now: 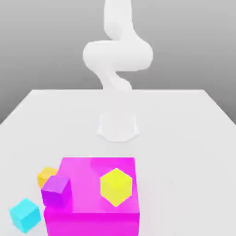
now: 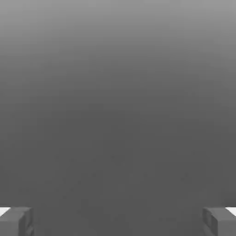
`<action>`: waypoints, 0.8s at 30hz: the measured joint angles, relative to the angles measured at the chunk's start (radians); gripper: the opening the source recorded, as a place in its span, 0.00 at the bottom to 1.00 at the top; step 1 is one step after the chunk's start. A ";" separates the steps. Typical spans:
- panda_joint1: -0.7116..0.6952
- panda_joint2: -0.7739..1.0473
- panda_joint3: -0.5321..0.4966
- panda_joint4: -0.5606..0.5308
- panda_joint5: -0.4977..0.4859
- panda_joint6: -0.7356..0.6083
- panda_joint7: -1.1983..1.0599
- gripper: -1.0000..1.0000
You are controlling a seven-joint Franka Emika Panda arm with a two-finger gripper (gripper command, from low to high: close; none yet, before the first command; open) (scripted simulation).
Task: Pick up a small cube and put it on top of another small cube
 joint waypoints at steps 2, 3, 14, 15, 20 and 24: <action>-0.053 0.058 0.012 -0.033 -0.006 0.037 0.095 0.50; -0.079 0.086 0.018 -0.049 -0.008 0.055 0.140 0.50; -0.340 0.389 0.059 -0.222 -0.042 0.246 0.633 0.50; -0.361 0.416 0.060 -0.238 -0.045 0.264 0.678 0.50; -0.458 0.553 0.055 -0.316 -0.056 0.351 0.899 0.50; -0.521 0.662 0.033 -0.379 -0.052 0.420 1.067 0.50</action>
